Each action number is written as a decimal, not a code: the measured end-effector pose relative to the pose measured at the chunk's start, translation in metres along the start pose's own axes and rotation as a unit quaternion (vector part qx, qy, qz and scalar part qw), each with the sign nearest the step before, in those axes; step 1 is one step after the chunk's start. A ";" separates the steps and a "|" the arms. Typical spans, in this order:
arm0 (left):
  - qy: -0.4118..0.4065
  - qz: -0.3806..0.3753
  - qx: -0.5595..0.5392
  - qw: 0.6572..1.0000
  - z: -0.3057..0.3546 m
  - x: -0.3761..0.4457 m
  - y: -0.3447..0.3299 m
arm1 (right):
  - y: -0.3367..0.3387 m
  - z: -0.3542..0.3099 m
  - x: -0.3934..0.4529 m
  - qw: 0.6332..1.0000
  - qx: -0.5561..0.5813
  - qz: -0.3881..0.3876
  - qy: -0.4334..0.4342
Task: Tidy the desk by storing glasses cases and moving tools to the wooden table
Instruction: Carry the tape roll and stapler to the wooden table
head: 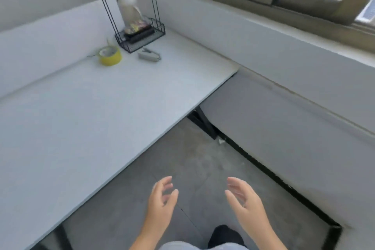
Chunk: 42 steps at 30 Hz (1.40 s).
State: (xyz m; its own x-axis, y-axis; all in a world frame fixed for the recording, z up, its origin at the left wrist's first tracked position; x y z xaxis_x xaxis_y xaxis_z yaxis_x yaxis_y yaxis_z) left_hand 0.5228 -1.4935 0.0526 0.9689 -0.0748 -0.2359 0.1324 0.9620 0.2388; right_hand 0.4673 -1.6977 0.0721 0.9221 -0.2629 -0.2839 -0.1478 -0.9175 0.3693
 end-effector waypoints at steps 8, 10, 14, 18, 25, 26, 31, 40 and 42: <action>0.078 0.113 -0.021 0.990 -0.011 0.086 0.027 | 0.006 -0.019 0.135 0.999 -0.019 -0.034 -0.034; 0.073 0.158 -0.042 0.984 -0.001 0.120 0.033 | 0.008 -0.036 0.184 0.998 -0.036 -0.047 -0.012; 0.069 0.239 -0.047 0.967 0.037 0.189 0.036 | 0.004 -0.094 0.288 0.988 -0.062 -0.130 0.057; 0.065 0.284 -0.054 0.955 0.061 0.251 0.031 | -0.013 -0.146 0.371 0.965 -0.114 -0.197 0.130; 0.129 0.346 -0.083 0.925 0.064 0.309 0.039 | -0.060 -0.187 0.465 0.945 -0.171 -0.215 0.177; 0.132 0.352 -0.078 0.923 0.064 0.320 0.050 | -0.070 -0.195 0.477 0.941 -0.188 -0.203 0.194; 0.115 0.355 -0.028 0.927 0.082 0.398 0.122 | -0.131 -0.238 0.537 0.942 -0.233 -0.170 0.173; 0.205 0.372 0.077 0.902 0.095 0.574 0.228 | -0.231 -0.252 0.611 0.899 -0.417 -0.095 0.091; 0.223 0.383 0.108 0.890 0.091 0.595 0.236 | -0.239 -0.246 0.615 0.881 -0.440 -0.060 0.161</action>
State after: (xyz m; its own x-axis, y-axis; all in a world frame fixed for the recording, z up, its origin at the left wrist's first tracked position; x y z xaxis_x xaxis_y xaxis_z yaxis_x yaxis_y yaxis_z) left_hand 1.1497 -1.3348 0.0539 0.6191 0.7390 -0.2655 -0.4476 0.6099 0.6540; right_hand 1.1578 -1.5666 0.0268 0.9868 0.0476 -0.1545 0.1617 -0.3086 0.9374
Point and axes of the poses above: each hand's wrist, its own x-axis towards the middle knuckle, its own y-axis out of the back of the hand, z = x × y, the point moved 4 cm from there along x, towards the middle knuckle, and after that the axes turned 2 degrees about -y, right-handed, at the moved point
